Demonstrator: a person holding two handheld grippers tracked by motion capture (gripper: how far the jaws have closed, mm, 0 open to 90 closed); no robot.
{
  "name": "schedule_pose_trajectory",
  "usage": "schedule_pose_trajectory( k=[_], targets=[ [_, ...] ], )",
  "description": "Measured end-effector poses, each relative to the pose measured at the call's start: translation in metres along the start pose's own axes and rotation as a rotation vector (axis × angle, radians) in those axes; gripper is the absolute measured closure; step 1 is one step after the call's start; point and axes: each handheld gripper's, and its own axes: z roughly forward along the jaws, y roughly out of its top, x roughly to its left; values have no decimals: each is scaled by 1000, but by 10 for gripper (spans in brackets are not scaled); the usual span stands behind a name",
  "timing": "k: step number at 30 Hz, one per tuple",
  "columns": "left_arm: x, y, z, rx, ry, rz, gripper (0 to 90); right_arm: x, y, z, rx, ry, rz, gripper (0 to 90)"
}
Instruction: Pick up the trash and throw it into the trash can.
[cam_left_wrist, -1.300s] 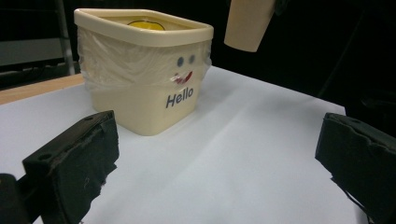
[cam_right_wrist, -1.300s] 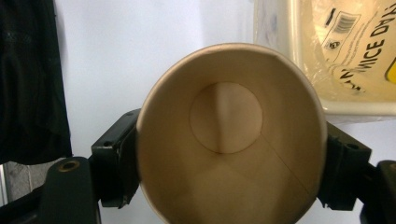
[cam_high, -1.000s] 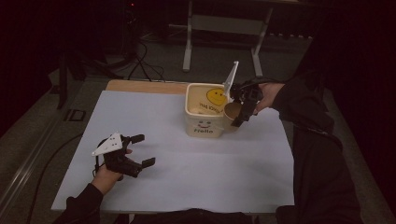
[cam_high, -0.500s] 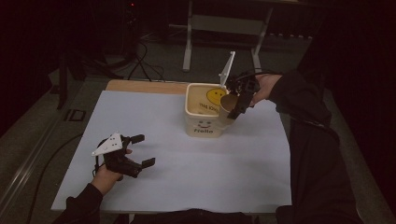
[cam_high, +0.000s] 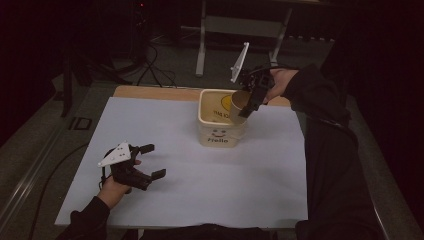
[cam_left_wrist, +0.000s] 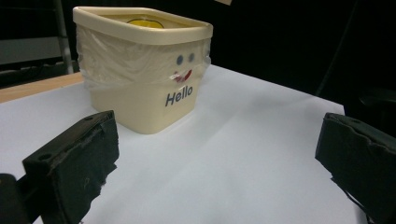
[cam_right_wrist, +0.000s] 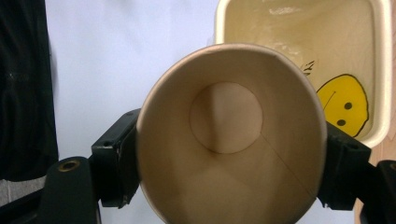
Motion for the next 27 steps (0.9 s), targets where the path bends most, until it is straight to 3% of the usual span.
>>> schedule_pose_trajectory(
  k=[27],
  targets=[
    [-1, -1, 0, 6, -10, -3, 6, -27, 18, -4, 1, -23, 11, 227]
  ],
)
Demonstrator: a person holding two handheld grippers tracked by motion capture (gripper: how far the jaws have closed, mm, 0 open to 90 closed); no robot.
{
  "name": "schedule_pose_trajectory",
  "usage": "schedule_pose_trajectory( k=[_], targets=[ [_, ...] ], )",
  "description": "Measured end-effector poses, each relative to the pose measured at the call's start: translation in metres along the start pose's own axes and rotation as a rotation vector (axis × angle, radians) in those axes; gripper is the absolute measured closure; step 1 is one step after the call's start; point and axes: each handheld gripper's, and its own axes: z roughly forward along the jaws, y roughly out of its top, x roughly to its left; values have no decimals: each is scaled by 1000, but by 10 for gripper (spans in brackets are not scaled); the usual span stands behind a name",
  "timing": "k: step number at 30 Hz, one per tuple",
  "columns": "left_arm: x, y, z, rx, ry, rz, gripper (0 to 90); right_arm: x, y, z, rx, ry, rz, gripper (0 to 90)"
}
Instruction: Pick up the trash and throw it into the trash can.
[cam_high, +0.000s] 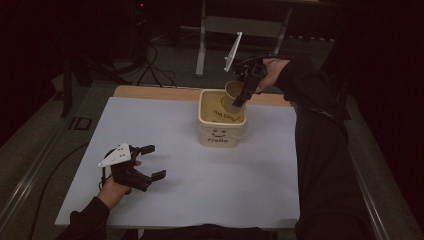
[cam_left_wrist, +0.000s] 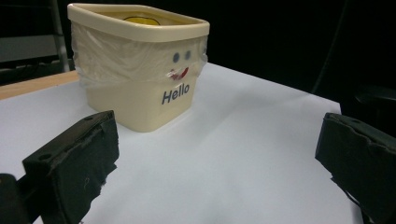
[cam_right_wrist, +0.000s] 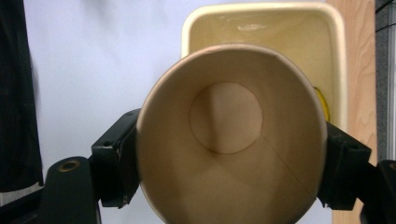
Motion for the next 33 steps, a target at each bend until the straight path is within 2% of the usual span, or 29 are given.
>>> schedule_pose_trajectory(
  k=[1, 16, 25, 33],
  targets=[
    [0, 0, 0, -1, 0, 1, 6, -1, 2, -2, -13, 4, 1, 227],
    [-1, 0, -3, -4, 4, 1, 6, -12, 14, -3, -14, -6, 3, 227],
    [-1, 0, -5, -8, 1, -1, 6, -24, 21, 1, -17, -16, 26, 218],
    [-1, 0, -5, -9, -2, -4, 6, -29, 24, 5, -11, -23, 42, 205]
  ],
)
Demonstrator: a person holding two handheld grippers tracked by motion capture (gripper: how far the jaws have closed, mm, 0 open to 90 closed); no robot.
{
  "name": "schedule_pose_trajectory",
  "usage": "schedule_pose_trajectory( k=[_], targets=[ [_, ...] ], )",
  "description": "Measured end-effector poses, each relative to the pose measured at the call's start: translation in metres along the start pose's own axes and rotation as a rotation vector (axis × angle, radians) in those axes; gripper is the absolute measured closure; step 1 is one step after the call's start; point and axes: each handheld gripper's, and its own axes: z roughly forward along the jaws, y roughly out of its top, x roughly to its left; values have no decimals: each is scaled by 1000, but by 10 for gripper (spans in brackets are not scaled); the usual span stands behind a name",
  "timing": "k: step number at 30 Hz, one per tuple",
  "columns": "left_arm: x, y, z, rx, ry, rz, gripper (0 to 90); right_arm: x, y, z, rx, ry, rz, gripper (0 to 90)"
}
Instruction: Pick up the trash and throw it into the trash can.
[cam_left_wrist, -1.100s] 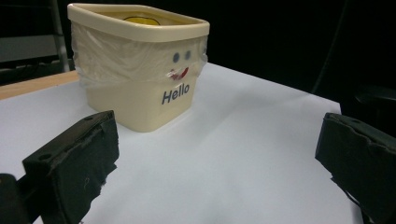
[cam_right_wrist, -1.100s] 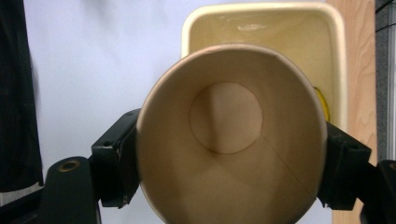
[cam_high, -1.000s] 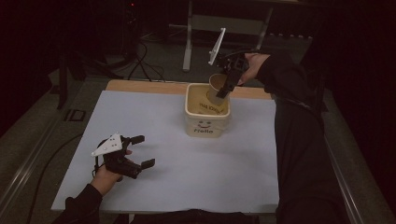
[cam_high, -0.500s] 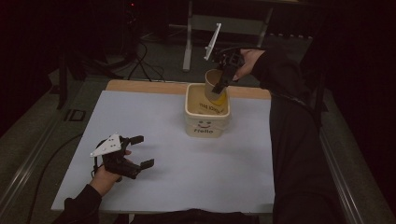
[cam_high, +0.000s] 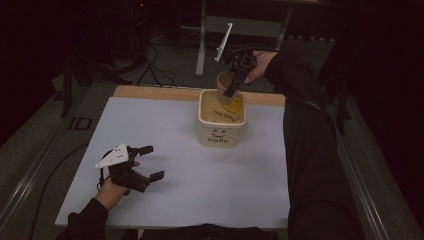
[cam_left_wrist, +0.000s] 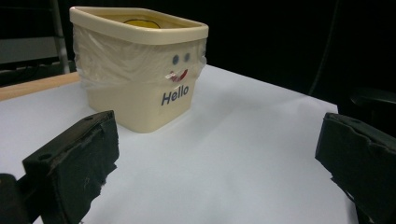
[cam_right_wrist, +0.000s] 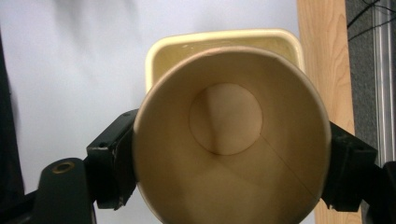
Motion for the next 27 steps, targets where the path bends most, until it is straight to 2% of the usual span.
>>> schedule_pose_trajectory(
  k=[10, 15, 16, 18, 20, 27],
  targets=[
    [0, 0, 0, 0, -3, -2, 6, -10, -4, 4, 0, -19, 25, 203],
    [0, 0, 0, 0, -4, -5, 6, -11, -4, 11, 11, -2, 29, 200],
    [0, 0, 0, 0, -4, -4, 6, -12, -3, 12, 14, -5, 26, 189],
    [0, 0, 0, 1, -5, -5, 6, -14, -2, 12, 1, 13, 63, 133],
    [0, 0, 0, 2, -4, -5, 6, -15, -2, 10, -5, 18, 79, 98],
    [0, 0, 1, 1, -3, -2, 6, -14, -3, 6, -13, 9, 81, 98]
  ],
)
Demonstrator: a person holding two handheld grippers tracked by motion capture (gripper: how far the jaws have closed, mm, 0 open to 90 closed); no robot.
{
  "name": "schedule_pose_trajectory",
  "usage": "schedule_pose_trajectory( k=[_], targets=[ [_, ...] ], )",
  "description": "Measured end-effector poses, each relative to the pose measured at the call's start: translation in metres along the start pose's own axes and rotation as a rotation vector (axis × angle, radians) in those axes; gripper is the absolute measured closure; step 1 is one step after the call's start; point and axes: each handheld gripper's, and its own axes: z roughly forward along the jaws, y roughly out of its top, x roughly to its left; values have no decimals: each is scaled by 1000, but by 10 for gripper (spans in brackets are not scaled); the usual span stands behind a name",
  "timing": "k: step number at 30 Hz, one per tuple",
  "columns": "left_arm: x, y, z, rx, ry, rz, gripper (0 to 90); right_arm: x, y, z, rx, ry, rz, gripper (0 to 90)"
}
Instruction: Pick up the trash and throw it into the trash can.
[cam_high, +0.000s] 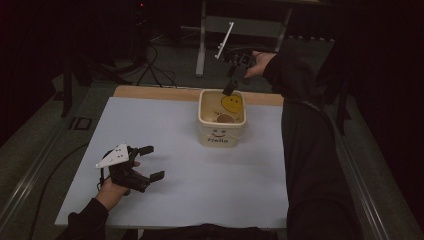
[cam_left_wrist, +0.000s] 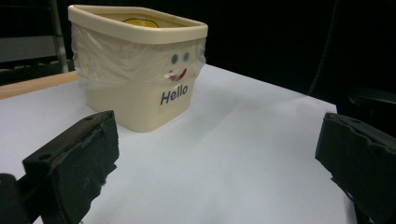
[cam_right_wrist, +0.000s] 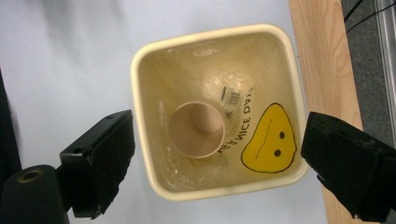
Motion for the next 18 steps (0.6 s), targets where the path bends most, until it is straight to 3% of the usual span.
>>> schedule_pose_trajectory(
  k=[18],
  targets=[
    [1, 1, 5, 4, -14, 6, 6, 12, -9, -5, 7, -21, -16, 99]
  ],
)
